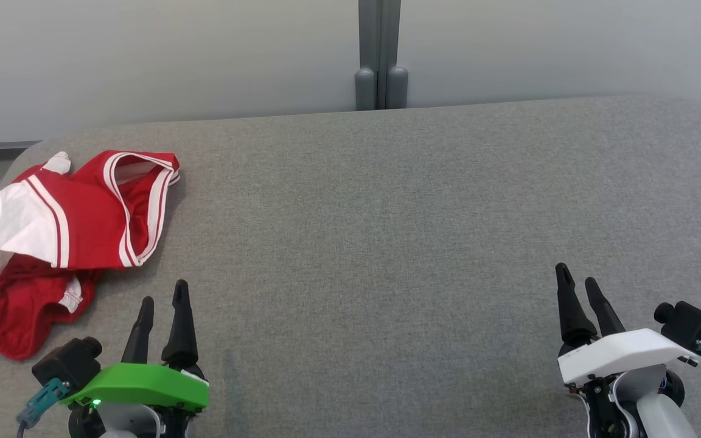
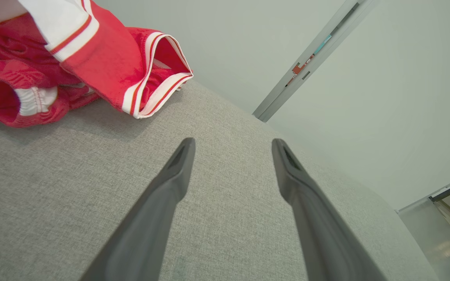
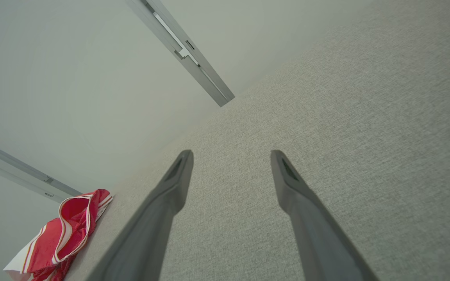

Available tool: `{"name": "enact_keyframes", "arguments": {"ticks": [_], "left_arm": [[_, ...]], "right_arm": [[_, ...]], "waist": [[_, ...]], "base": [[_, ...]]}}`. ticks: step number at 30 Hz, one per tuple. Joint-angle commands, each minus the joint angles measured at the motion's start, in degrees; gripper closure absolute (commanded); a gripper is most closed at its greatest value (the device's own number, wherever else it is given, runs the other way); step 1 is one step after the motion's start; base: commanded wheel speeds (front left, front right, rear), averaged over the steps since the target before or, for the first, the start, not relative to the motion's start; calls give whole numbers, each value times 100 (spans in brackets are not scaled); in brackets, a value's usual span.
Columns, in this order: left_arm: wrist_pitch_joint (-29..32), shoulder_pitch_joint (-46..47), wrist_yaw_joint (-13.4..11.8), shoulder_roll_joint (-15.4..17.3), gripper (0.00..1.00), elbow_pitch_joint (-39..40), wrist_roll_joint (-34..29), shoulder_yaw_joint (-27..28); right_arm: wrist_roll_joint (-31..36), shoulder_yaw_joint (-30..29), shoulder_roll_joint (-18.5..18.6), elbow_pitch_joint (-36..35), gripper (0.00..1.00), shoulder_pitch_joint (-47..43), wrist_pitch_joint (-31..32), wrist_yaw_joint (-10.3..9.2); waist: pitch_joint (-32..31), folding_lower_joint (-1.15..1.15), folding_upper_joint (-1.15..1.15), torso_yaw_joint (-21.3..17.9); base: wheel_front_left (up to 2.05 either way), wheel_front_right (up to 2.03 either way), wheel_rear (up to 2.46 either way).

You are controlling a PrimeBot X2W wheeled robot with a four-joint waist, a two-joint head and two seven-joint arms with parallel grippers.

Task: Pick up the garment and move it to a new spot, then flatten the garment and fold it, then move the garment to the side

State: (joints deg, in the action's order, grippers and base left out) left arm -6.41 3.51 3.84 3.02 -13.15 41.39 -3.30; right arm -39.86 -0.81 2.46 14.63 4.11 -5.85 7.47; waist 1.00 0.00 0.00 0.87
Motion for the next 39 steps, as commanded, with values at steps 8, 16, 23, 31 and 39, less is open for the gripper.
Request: {"name": "enact_keyframes", "arguments": {"ticks": [8, 16, 23, 31, 39], "left_arm": [[-168, 17, 7, 14, 0, 104, -628, -67], [-291, -15, 23, 1, 0, 106, -1045, -111], [-383, -57, 20, -4, 0, 74, -1400, -154], [-492, -68, 0, -8, 0, 37, -1747, -191], [-587, -87, -50, -10, 0, -60, -2012, -217]], "right_arm": [[623, 77, 35, -33, 0, 138, -156, 2], [1088, 128, 39, -5, 0, 132, -236, 2], [1439, 191, 41, 11, 0, 95, -307, 2], [1842, 249, 44, 6, 0, 98, -387, 2], [2188, 330, 48, -1, 0, 93, -460, 3]], "waist": [[10, 0, 0, 18], [-27, 0, 0, 35], [-79, 0, 0, 48], [-73, 0, 0, 55], [-73, 0, 0, 56]], "base": [[0, 0, 0], [0, 0, 0], [0, 0, 0], [0, 0, 0], [0, 0, 0]]}}
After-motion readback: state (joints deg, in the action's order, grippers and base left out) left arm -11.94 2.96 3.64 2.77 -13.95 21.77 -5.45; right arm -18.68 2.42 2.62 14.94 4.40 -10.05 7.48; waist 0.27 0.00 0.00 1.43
